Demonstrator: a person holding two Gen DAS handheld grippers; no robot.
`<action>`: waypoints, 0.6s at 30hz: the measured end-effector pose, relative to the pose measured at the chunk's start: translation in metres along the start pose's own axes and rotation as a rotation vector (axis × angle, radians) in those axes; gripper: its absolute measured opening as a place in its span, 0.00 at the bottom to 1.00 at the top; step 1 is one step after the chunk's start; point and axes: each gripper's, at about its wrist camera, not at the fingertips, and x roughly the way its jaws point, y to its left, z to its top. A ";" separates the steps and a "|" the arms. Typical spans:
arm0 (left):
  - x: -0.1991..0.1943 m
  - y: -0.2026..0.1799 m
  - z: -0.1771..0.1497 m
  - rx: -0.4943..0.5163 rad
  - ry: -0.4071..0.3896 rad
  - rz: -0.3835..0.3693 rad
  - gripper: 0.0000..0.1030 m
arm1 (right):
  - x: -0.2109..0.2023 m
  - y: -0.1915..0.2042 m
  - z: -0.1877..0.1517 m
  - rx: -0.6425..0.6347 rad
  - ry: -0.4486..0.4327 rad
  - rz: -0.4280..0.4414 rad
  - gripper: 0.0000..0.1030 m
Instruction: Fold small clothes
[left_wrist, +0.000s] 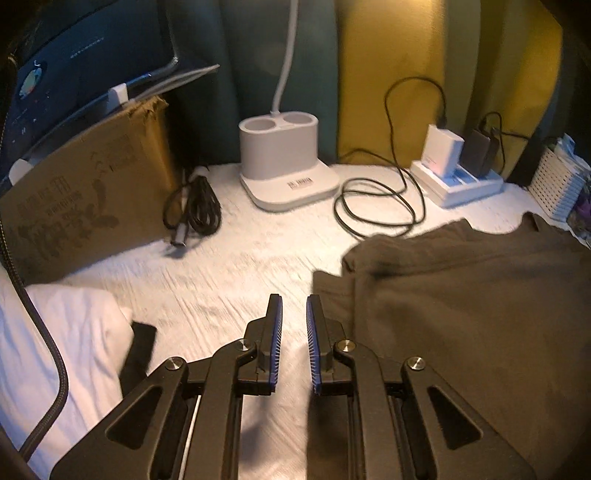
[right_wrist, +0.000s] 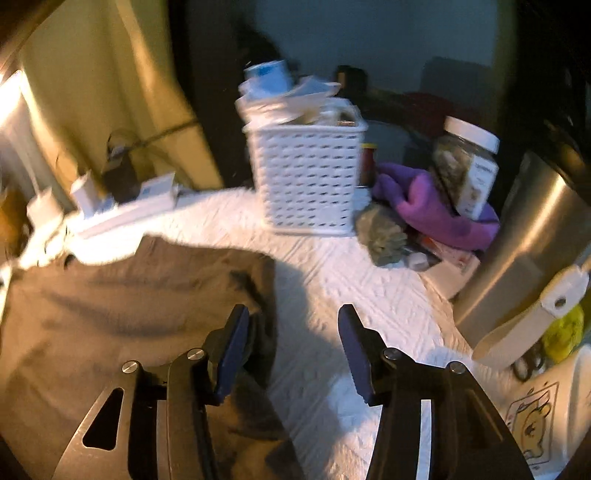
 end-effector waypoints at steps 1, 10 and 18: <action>-0.001 -0.002 -0.002 -0.001 0.003 -0.011 0.12 | 0.003 -0.004 0.000 0.016 0.008 -0.010 0.51; -0.013 -0.018 -0.013 0.001 0.007 -0.079 0.43 | 0.010 0.039 -0.014 -0.089 0.062 0.035 0.51; -0.018 -0.025 -0.020 0.018 0.011 -0.107 0.43 | 0.013 0.089 -0.035 -0.234 0.093 0.006 0.51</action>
